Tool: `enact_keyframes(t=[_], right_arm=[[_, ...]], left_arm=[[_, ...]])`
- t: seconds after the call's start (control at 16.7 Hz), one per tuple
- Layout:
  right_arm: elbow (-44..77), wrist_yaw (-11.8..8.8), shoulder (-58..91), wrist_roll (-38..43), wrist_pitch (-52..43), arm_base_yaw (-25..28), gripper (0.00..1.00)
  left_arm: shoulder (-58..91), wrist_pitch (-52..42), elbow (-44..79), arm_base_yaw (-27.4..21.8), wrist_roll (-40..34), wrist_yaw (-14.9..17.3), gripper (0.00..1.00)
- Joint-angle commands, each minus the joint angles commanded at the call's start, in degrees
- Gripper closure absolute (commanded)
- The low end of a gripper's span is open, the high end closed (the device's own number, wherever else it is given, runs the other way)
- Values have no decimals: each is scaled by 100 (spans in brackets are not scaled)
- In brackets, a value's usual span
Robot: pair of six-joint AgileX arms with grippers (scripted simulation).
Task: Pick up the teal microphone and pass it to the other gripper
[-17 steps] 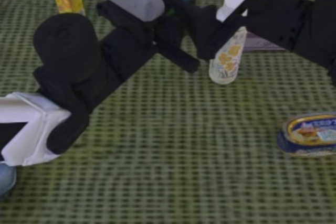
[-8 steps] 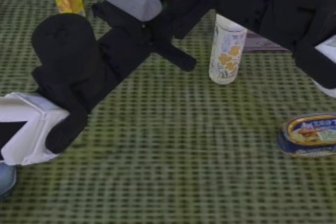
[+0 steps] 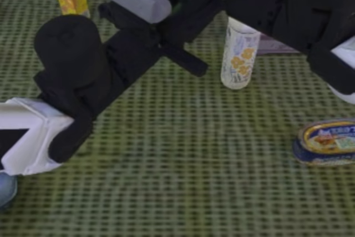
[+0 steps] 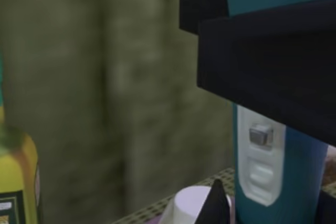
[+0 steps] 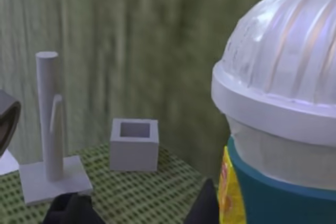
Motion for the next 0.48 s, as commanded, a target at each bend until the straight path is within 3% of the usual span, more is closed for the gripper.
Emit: enact_keyframes(t=[0.3,0.48], right_arm=[[0,0,0,0,0,0,98],[0,0,0,0,0,0,100]], left_arm=[[0,0,0,0,0,0,100],[0,0,0,0,0,0,100]])
